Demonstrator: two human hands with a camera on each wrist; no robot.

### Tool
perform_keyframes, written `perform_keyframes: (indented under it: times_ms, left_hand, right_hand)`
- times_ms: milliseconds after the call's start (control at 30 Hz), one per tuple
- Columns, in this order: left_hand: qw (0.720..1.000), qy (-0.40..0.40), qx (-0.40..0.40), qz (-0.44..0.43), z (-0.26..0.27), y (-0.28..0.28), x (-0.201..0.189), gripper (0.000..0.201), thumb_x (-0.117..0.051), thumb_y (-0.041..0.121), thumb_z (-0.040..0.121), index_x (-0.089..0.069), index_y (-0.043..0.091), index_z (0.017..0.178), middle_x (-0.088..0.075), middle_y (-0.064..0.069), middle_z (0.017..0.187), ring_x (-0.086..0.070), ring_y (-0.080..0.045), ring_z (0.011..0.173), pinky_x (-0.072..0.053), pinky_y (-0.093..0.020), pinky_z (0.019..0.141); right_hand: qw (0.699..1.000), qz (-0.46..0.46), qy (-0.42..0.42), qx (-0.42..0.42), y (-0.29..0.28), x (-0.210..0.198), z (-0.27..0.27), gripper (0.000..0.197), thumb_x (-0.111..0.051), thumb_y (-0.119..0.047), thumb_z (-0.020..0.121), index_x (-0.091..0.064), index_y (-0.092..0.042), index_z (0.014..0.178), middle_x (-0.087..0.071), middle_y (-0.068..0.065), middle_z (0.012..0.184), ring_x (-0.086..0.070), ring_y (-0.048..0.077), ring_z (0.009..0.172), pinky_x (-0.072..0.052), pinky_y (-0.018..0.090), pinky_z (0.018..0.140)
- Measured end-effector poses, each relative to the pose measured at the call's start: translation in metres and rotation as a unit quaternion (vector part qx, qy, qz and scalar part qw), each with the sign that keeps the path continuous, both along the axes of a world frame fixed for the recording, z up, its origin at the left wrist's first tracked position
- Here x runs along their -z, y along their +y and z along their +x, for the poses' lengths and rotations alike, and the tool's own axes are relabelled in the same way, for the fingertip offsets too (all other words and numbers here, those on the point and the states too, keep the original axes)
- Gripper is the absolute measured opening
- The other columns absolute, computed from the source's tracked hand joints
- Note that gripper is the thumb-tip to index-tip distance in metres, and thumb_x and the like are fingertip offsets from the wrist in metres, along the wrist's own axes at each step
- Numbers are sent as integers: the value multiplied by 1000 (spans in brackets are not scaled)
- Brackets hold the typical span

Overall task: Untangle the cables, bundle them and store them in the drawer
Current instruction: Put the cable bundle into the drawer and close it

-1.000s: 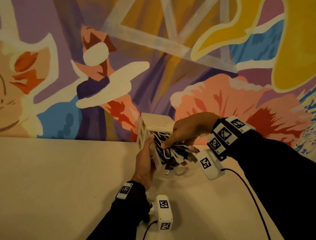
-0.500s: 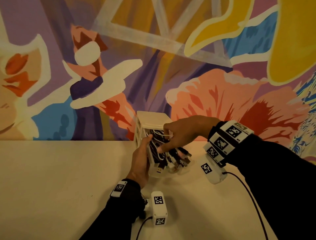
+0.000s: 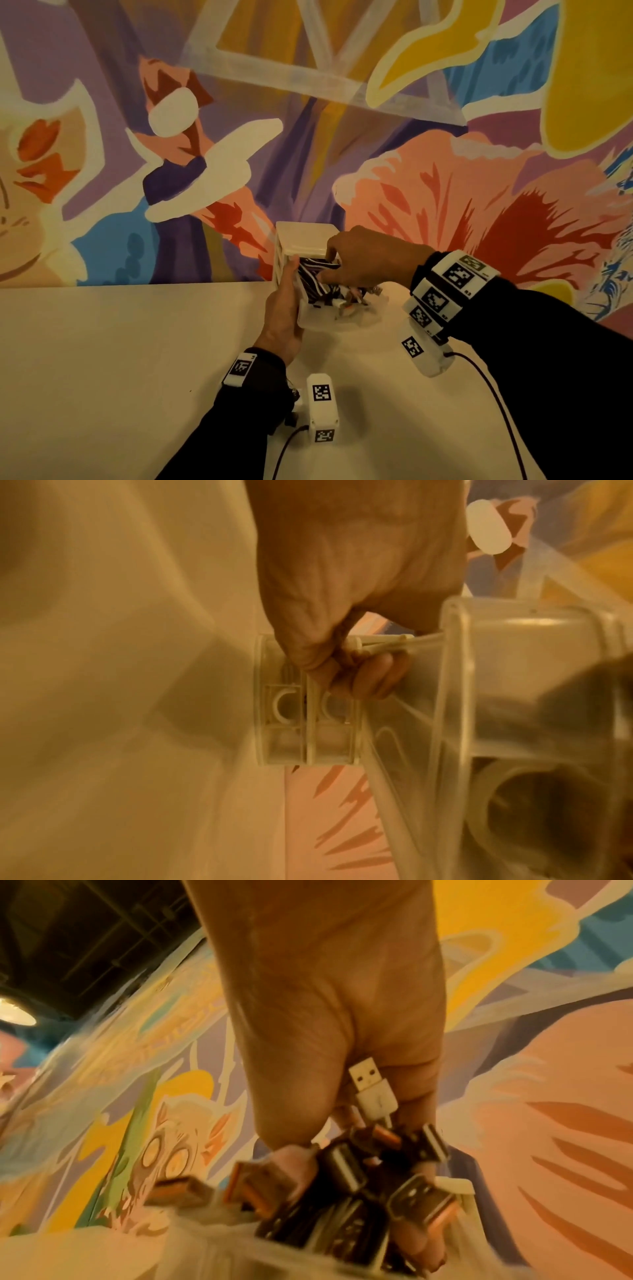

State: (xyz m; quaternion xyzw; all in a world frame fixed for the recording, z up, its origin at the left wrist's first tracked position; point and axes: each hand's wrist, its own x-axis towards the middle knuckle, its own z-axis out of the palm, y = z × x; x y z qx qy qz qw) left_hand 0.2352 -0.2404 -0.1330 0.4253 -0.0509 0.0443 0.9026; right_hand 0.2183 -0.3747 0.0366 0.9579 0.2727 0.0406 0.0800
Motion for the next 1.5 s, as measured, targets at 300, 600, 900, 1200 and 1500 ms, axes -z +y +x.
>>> perform_keyframes:
  times_ms: [300, 600, 900, 1200, 1500]
  left_hand:
    - [999, 29, -10, 41, 4, 8, 6, 64, -58, 67, 98, -74, 17, 134, -76, -17, 130, -72, -36, 123, -49, -60, 115]
    - [989, 54, 52, 131, -12, 23, -13, 66, -49, 72, 102, -66, 25, 145, -70, -13, 142, -65, -33, 134, -44, -56, 120]
    - [965, 92, 42, 241, -18, 36, -35, 68, -81, 70, 80, -77, 25, 130, -78, -11, 128, -69, -35, 129, -46, -62, 118]
    - [955, 83, 1, 284, -24, 33, -42, 62, -69, 77, 84, -79, 29, 122, -82, -3, 117, -76, -26, 116, -56, -55, 108]
    - [954, 123, -54, 269, -20, 31, -39, 42, -76, 54, 91, -80, 23, 117, -83, -4, 111, -77, -26, 111, -58, -53, 106]
  right_hand:
    - [980, 37, 194, 11, -16, -32, 2, 37, -63, -40, 107, -69, -30, 143, -72, -10, 125, -73, 17, 104, -55, 29, 87]
    - [942, 252, 217, 35, -46, -25, 23, 24, -66, -26, 106, -78, -15, 124, -81, 4, 110, -79, 23, 95, -65, 28, 71]
    - [875, 332, 305, 178, -58, 17, 37, 65, -77, -66, 88, -65, -12, 121, -72, 13, 119, -78, 27, 90, -65, 31, 64]
    - [889, 312, 308, 135, -30, 27, 37, 36, -56, -53, 107, -64, -23, 124, -63, -3, 98, -62, 19, 95, -49, 26, 71]
    - [890, 257, 339, 162, -30, 36, 65, 48, -53, -40, 110, -68, 0, 131, -75, 22, 124, -78, 37, 103, -65, 45, 93]
